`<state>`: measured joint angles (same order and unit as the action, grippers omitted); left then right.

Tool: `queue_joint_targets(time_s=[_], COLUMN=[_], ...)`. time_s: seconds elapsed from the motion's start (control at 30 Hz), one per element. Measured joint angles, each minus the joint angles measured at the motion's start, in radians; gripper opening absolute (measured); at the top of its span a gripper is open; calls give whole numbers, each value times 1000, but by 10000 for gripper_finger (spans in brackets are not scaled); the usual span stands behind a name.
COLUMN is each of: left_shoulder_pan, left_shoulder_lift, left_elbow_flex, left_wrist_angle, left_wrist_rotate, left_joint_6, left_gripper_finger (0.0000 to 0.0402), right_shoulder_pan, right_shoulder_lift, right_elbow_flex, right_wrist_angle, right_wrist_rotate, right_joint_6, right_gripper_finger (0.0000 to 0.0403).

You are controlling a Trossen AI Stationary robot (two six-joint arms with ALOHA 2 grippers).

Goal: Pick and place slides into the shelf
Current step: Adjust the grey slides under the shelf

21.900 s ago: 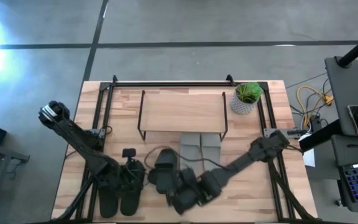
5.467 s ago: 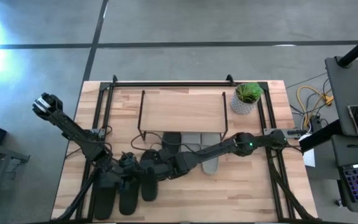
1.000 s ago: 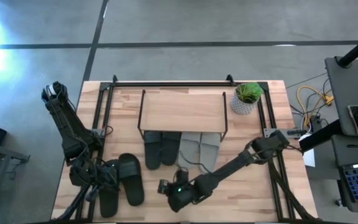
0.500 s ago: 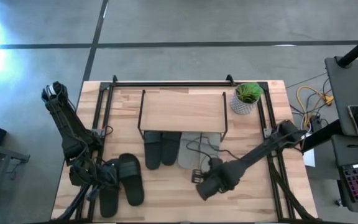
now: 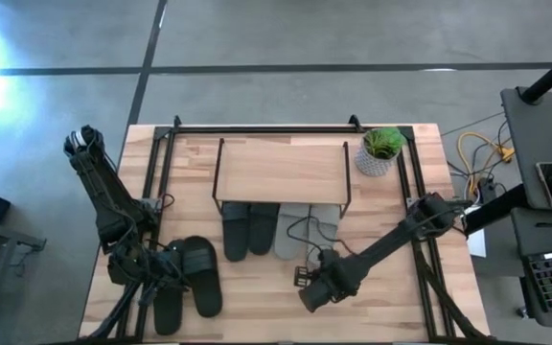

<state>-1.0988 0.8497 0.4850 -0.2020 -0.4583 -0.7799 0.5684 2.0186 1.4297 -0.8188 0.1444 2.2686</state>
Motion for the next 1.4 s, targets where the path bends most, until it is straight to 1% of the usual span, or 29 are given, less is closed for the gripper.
queue_joint_targets(time_s=[0.2, 0.7, 0.83, 0.97, 1.13, 1.33, 1.4], left_shoulder_pan=[0, 0, 0, 0, 0, 0, 0], left_shoulder_lift=[0, 0, 0, 0, 0, 0, 0], left_elbow_flex=[0, -1, -2, -2, -2, -2, -2], left_wrist_angle=[-1, -25, -25, -25, -25, -24, -24], left_wrist_rotate=[0, -4, -4, -4, -4, -4, -4], left_joint_6=[0, 1, 1, 1, 1, 11, 11], left_gripper_finger=[42, 42, 42, 42, 42, 42, 42], right_shoulder_pan=[-21, -88, -94, -94, -88, -81, -82], right_shoulder_lift=[-16, -17, -17, -17, -25, 18, 56], right_elbow_flex=[3, -41, -26, 22, 99, 142, 167], right_wrist_angle=[-159, -189, -289, -414, -354, -84, -54], right_wrist_rotate=[15, 89, 92, 96, 126, 159, 192], right_joint_6=[-9, -24, -19, -9, -34, -126, -125], right_gripper_finger=[8, 8, 8, 8, 8, 8, 8])
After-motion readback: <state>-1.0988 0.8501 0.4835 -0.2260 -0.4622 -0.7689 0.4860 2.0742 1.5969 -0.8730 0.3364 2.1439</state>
